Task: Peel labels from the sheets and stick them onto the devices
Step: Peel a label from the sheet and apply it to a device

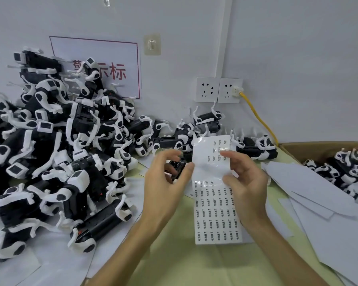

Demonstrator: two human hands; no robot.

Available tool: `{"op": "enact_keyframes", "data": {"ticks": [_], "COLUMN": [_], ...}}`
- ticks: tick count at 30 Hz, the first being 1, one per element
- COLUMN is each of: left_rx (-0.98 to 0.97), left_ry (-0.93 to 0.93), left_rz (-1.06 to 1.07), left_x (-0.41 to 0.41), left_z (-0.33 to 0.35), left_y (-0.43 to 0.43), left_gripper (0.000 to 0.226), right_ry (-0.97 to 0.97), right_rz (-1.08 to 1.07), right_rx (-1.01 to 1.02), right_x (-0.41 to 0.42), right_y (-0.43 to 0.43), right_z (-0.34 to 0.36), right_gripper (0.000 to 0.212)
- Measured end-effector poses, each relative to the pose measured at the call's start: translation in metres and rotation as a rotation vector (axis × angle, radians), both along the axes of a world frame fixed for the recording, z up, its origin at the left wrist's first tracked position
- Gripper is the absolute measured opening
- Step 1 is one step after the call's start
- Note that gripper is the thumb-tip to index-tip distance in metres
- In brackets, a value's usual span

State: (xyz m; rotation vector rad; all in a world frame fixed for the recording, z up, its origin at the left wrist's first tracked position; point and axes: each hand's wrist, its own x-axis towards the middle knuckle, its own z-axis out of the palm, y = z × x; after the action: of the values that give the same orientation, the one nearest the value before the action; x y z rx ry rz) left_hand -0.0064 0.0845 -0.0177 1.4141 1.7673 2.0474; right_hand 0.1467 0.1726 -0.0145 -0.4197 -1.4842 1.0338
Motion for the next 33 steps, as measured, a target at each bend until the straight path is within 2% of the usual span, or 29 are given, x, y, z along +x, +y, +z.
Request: {"op": "enact_keyframes", "data": {"ticks": [3, 6, 10, 14, 22, 33], "left_rx": [-0.091, -0.177, -0.178, -0.171, -0.177, -0.172], "left_ry": [-0.2, -0.339, -0.351, -0.414, -0.644, -0.572], "left_rz": [-0.196, -0.327, -0.3, -0.34, -0.473, -0.516], "left_x": [0.006, 0.002, -0.004, 0.0, -0.002, 0.004], "left_z": [0.007, 0.008, 0.006, 0.005, 0.006, 0.002], "left_y": [0.0, 0.0, -0.001, -0.001, -0.003, -0.004], "left_gripper": [0.035, 0.016, 0.009, 0.012, 0.018, 0.033], "right_ry": [0.009, -0.025, -0.154, -0.299, -0.354, -0.307], "right_rz": [0.042, 0.019, -0.142, -0.275, -0.235, -0.165], "right_rx": [0.051, 0.098, 0.19, 0.307, 0.34, 0.313], "right_x": [0.0, -0.003, -0.007, -0.008, -0.011, -0.008], "right_y": [-0.006, -0.01, -0.01, -0.006, -0.009, -0.007], "right_z": [0.001, 0.001, -0.002, -0.005, -0.007, -0.007], "right_gripper": [0.05, 0.047, 0.024, 0.027, 0.031, 0.017]}}
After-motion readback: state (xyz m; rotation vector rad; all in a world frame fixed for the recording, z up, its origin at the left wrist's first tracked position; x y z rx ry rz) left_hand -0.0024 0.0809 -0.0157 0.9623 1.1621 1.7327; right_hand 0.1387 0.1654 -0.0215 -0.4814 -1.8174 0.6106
